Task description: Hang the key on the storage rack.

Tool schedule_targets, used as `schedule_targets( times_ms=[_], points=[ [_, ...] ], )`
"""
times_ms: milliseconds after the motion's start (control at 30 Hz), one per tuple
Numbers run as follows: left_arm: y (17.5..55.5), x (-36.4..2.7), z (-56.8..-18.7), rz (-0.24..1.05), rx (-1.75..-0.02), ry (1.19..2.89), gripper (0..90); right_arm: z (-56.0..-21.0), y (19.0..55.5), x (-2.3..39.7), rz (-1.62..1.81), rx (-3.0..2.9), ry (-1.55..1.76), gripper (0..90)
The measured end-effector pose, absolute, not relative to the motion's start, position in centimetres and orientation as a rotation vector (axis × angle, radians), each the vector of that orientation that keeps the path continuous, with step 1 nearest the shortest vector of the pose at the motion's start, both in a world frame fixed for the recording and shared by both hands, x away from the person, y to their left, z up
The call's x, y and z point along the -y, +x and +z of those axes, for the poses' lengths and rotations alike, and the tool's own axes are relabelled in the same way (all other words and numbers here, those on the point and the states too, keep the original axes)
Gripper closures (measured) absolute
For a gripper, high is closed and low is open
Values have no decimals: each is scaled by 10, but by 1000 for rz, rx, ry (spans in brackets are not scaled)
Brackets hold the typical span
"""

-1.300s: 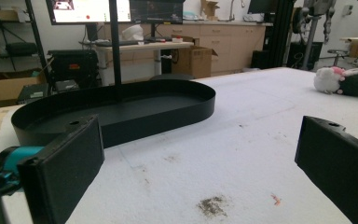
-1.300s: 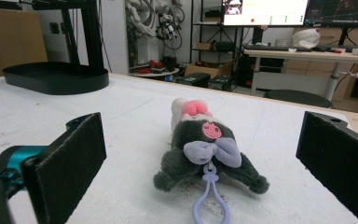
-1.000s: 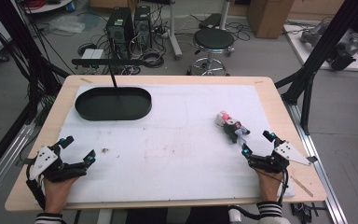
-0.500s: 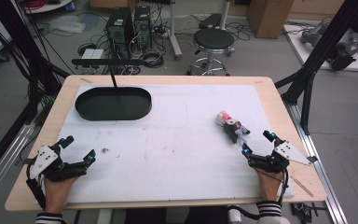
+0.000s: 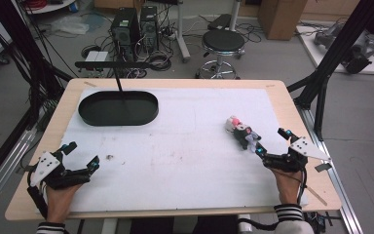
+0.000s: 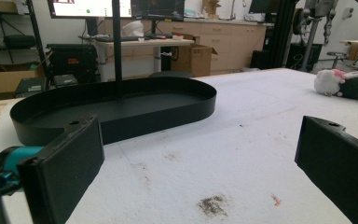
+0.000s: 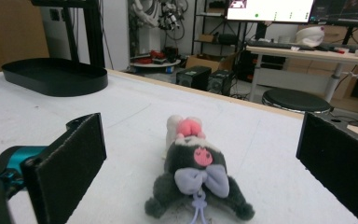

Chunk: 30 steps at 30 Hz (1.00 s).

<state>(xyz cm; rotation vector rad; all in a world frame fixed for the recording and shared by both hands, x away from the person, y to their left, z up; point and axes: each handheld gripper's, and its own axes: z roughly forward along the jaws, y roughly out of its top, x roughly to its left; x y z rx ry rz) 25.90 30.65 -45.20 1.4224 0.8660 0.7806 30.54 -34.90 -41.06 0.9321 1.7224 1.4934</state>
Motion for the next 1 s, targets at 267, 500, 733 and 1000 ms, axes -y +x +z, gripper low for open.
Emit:
schedule_targets(
  times_ms=[267, 500, 733, 1000],
  points=[
    [259, -307, -452, 775, -866, 1425, 17, -377, 323, 347, 1415, -1828, 920, 3],
    [260, -306, -452, 771, -868, 1424, 17, -360, 343, 349, 1401, -1906, 961, 3],
    [260, -306, -452, 771, -868, 1432, 17, -351, 370, 345, 1311, -2056, 1005, 3],
    [260, -305, -452, 772, -865, 1440, 17, -350, 398, 337, 1194, -2178, 1058, 3]
  ],
)
